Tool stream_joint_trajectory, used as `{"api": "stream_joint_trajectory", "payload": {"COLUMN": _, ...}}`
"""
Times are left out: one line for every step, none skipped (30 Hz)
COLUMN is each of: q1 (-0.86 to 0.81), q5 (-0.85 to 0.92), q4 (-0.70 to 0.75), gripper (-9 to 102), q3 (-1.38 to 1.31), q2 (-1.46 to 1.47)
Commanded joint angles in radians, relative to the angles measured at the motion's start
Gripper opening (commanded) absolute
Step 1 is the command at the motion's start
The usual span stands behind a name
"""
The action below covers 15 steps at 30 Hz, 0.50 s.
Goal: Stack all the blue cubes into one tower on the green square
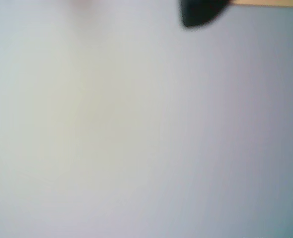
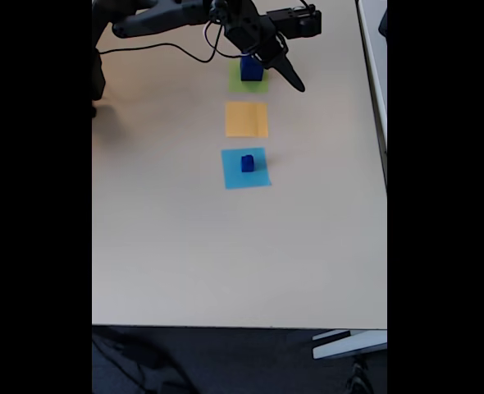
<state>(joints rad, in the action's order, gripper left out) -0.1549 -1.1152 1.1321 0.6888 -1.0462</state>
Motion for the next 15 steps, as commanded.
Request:
{"api": "stream_joint_trajectory", "payload": {"q1": -0.023, "q5": 0.012, "q4": 0.028, "gripper": 33, "q3": -0.104, "q2": 0.021}}
{"api": "stream_joint_trajectory", "payload": {"q1": -0.028, "q5": 0.014, "q4": 0.049, "gripper": 32, "q3": -0.140, "q2": 0.049}}
{"api": "stream_joint_trajectory", "payload": {"q1": -0.031, "q5": 0.012, "q4": 0.069, "gripper": 32, "q3": -0.170, "q2": 0.075}}
{"api": "stream_joint_trajectory", "payload": {"q1": -0.035, "q5": 0.005, "q4": 0.084, "gripper": 32, "q3": -0.189, "q2": 0.095}}
{"api": "stream_joint_trajectory", "payload": {"q1": -0.038, "q5": -0.002, "q4": 0.094, "gripper": 31, "q3": -0.190, "q2": 0.109}}
{"api": "stream_joint_trajectory", "payload": {"q1": -0.043, "q5": -0.005, "q4": 0.097, "gripper": 31, "q3": -0.190, "q2": 0.121}}
{"api": "stream_joint_trajectory", "payload": {"q1": -0.046, "q5": -0.011, "q4": 0.104, "gripper": 31, "q3": -0.190, "q2": 0.135}}
{"api": "stream_joint_trajectory", "payload": {"q1": -0.049, "q5": -0.017, "q4": 0.115, "gripper": 31, "q3": -0.190, "q2": 0.143}}
{"api": "stream_joint_trajectory", "payload": {"q1": -0.052, "q5": -0.014, "q4": 0.120, "gripper": 31, "q3": -0.190, "q2": 0.149}}
{"api": "stream_joint_trajectory", "payload": {"q1": -0.055, "q5": -0.006, "q4": 0.124, "gripper": 31, "q3": -0.190, "q2": 0.153}}
{"api": "stream_joint_trajectory", "payload": {"q1": -0.060, "q5": -0.003, "q4": 0.130, "gripper": 31, "q3": -0.190, "q2": 0.156}}
{"api": "stream_joint_trajectory", "payload": {"q1": -0.064, "q5": 0.002, "q4": 0.140, "gripper": 31, "q3": -0.190, "q2": 0.160}}
{"api": "stream_joint_trajectory", "payload": {"q1": -0.069, "q5": 0.008, "q4": 0.147, "gripper": 30, "q3": -0.190, "q2": 0.161}}
{"api": "stream_joint_trajectory", "payload": {"q1": -0.075, "q5": 0.015, "q4": 0.156, "gripper": 30, "q3": -0.190, "q2": 0.163}}
{"api": "stream_joint_trajectory", "payload": {"q1": -0.081, "q5": 0.018, "q4": 0.169, "gripper": 29, "q3": -0.190, "q2": 0.163}}
